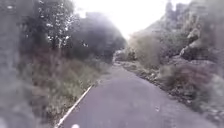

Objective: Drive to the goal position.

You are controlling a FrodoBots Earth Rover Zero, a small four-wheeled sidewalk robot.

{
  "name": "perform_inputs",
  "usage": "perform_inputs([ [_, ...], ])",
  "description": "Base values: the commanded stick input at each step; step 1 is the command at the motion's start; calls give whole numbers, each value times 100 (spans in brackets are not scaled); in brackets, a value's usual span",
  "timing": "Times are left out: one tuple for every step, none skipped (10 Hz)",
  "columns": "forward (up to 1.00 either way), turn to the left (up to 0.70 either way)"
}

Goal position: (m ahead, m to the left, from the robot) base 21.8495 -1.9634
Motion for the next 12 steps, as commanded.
perform_inputs([
  [85, -19],
  [85, -32],
  [85, -33],
  [85, -16],
  [85, -7],
  [85, 1],
  [85, 1],
  [85, 1],
  [85, 1],
  [85, 1],
  [85, 1],
  [85, 1],
])
